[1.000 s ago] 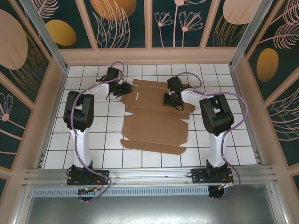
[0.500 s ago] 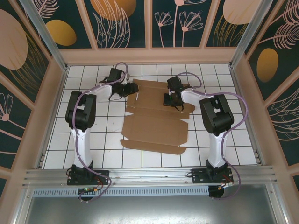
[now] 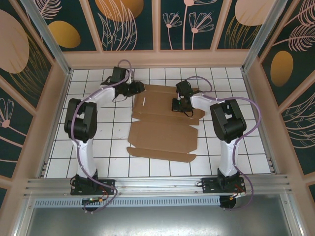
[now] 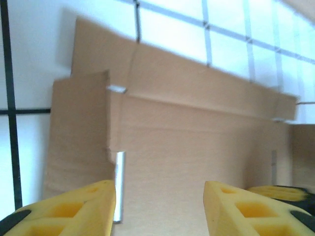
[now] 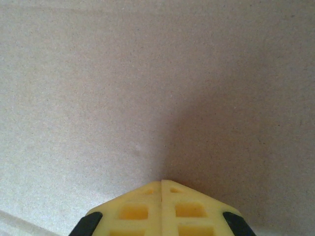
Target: Fold the paper box
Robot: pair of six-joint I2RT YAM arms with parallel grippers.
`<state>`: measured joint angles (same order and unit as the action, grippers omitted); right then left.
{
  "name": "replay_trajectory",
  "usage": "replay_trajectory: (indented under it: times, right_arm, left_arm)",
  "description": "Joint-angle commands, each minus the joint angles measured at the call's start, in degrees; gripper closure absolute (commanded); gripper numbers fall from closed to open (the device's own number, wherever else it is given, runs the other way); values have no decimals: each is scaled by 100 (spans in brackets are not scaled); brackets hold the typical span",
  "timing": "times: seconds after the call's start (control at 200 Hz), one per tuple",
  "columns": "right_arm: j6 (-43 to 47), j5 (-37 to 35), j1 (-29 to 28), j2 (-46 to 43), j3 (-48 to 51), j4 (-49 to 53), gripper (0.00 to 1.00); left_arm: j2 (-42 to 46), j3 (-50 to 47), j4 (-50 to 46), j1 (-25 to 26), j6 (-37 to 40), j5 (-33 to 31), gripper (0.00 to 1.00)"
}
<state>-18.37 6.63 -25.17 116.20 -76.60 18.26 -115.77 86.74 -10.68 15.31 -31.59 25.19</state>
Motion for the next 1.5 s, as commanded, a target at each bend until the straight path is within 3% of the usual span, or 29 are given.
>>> replay_trajectory:
  times: [0.0,0.14,0.25,0.395,0.48,0.921,1.491]
  right_arm:
    - [-22,207,8,184,189,270,99]
    - [8,137,20,214,218,301,99]
    - [17,110,21,215,254,284,98]
    - [59,58,21,234,273,301,97]
    - [79,38,21,233,297,306,96]
    - [62,39,27,243,426,200,95]
    - [18,66,3,252,576,208,95]
  left_arm:
    - [602,-82,-47,13,-137,-59,50]
    - [862,-447,-717,18,164,-735,46]
    - [1212,-1482,-394,20,52,-834,40]
    - [1298,-2334,-55,31,-70,-559,39]
    - [1407,-2609,29,116,-93,-849,35]
    - [1151,-2525,268,704,-426,-471,37]
    - [734,-2297,238,1264,-361,-843,39]
